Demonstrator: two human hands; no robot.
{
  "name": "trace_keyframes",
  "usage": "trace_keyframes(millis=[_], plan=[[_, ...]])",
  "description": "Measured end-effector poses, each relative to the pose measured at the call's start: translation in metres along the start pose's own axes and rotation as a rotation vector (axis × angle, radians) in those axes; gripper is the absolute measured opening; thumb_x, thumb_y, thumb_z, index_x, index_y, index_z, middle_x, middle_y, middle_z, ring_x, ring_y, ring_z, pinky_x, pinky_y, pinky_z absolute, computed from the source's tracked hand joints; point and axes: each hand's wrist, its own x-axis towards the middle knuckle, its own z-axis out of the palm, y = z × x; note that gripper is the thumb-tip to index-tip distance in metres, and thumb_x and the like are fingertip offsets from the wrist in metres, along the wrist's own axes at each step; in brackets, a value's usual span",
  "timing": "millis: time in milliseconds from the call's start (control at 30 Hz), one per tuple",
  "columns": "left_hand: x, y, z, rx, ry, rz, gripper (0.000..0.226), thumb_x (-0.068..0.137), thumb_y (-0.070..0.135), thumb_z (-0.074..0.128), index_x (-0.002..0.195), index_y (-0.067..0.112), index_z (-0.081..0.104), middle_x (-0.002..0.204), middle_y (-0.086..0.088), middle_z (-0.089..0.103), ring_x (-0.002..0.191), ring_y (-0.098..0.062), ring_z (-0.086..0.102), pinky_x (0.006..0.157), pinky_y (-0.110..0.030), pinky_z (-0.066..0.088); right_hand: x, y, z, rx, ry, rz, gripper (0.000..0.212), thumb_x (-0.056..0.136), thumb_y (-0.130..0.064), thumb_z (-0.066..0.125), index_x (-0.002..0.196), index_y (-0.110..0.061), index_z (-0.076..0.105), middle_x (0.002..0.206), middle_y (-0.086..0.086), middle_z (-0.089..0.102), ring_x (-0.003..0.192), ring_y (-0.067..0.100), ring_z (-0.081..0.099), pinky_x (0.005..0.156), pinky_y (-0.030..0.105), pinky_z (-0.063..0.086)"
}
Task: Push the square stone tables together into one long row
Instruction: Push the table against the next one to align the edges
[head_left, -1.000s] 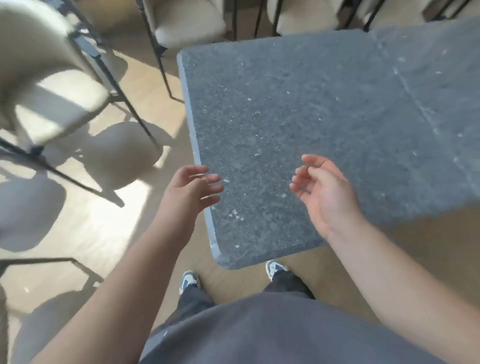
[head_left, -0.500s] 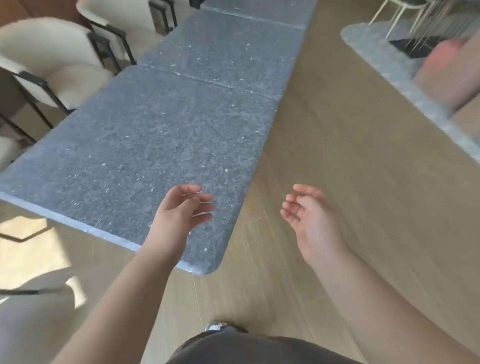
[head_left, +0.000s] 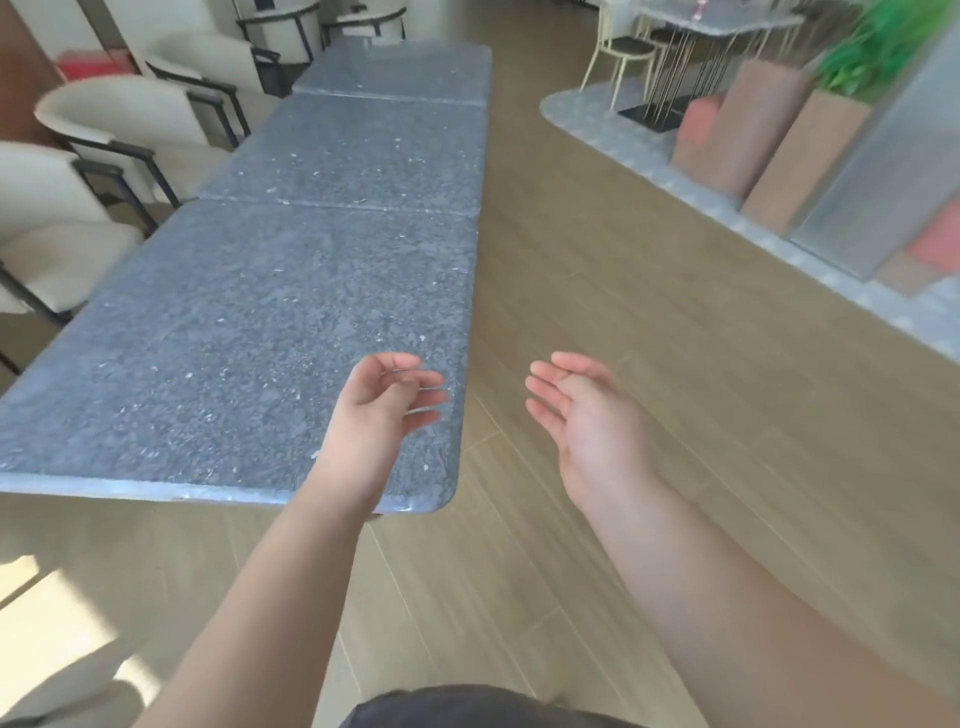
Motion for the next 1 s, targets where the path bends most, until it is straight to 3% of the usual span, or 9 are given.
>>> trace_keyframes(millis=[333,700,1000], plan=[[0.018,0.086,-0.115,-0.025,-0.103,0.116,0.015,0.098,0.010,0.052,0.108,0.018,0.060,0.094,0.001,0.077,0.089,-0.018,0.075,0.075,-0.028,0.059,-0.071,0.006,0.104,0.061,0.021,-0.219,0.019,0.099,-0.003,0.048,0.107,-0.015,0.061,0.102,0.008,0.071,0.098,0.022,0.070,0.092,0.036,0.057],[0.038,0.191,-0.107,-0.060,-0.194,0.379,0.016,0.100,0.007,0.051,0.107,0.018,0.061,0.095,0.000,0.076,0.091,-0.020,0.074,0.078,-0.032,0.060,-0.089,-0.084,0.159,0.084,-0.073,-0.567,0.024,0.098,0.000,0.046,0.106,-0.016,0.062,0.094,0.003,0.072,0.095,0.018,0.073,0.090,0.033,0.059],[0.049,0.270,-0.101,-0.058,-0.110,0.583,0.017,0.096,0.011,0.051,0.108,0.019,0.061,0.092,0.003,0.077,0.090,-0.017,0.075,0.077,-0.031,0.060,-0.089,-0.149,0.192,0.109,-0.173,-0.706,0.024,0.098,0.000,0.046,0.106,-0.016,0.062,0.095,0.003,0.072,0.093,0.016,0.073,0.089,0.032,0.059]])
